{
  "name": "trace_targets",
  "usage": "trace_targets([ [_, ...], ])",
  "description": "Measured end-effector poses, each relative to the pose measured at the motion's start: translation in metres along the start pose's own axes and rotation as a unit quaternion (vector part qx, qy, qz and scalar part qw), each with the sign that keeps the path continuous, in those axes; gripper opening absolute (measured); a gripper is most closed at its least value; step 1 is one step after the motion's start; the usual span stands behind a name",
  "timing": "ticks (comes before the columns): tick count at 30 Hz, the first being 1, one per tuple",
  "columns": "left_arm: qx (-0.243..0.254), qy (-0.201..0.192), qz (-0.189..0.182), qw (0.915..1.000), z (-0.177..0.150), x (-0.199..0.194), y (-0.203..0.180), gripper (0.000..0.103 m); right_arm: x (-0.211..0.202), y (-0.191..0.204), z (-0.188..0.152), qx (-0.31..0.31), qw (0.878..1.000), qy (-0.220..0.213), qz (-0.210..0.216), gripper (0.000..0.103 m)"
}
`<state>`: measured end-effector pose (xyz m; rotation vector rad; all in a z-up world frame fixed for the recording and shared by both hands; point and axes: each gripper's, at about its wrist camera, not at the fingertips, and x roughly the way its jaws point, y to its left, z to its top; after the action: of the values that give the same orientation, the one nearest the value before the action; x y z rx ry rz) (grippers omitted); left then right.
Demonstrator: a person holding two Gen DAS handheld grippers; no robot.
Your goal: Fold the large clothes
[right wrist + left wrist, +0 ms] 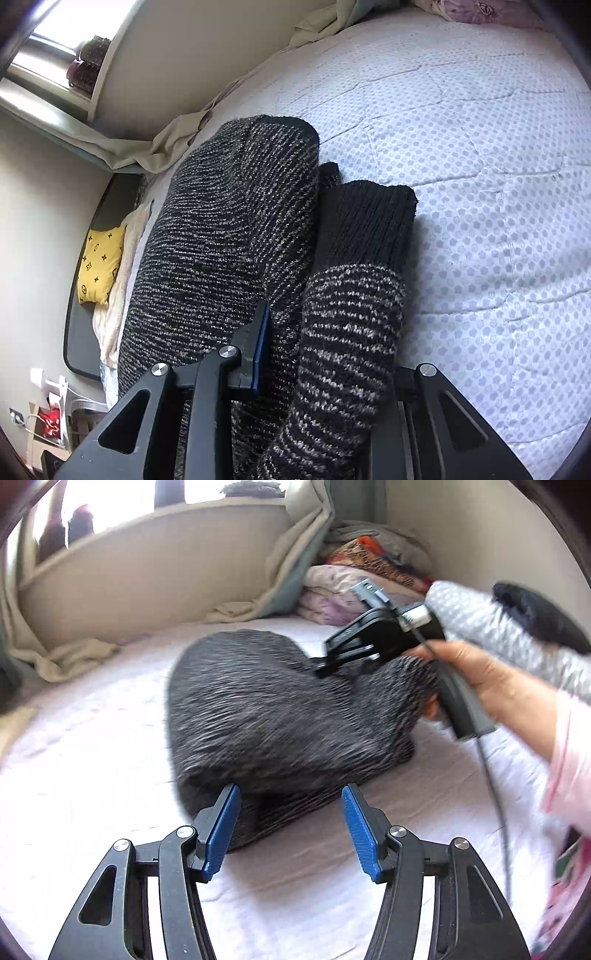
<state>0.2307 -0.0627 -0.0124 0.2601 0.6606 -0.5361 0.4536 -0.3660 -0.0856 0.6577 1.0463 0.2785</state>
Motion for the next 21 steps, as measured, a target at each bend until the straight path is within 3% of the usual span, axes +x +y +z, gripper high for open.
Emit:
trace_targets([
  [3,-0.015,-0.004,0.024,0.9996,-0.011,-0.008,0.012,0.075,-0.002,-0.003,-0.001,0.006,1.0,-0.003,0.001,0.02],
  [7,-0.033,0.019,0.069,0.9969,-0.012,0.013,0.028,0.076,-0.003,-0.01,-0.001,0.017,1.0,-0.004,0.012,0.02],
  [9,-0.044,0.025,0.073,0.9961,-0.006,0.023,0.04,0.078,-0.005,-0.012,0.0,0.018,1.0,-0.005,0.011,0.02],
  [13,-0.044,0.045,0.054,0.9966,-0.004,0.04,0.054,0.081,-0.01,-0.016,0.002,0.02,1.0,-0.013,0.005,0.02],
  [17,-0.015,0.041,0.058,0.9973,-0.022,0.042,0.067,0.082,-0.014,-0.023,0.002,0.018,1.0,-0.023,0.005,0.02],
  [21,-0.066,0.072,0.011,0.9951,-0.03,0.066,0.085,0.085,-0.011,-0.027,-0.004,-0.001,0.999,-0.032,0.006,0.02],
])
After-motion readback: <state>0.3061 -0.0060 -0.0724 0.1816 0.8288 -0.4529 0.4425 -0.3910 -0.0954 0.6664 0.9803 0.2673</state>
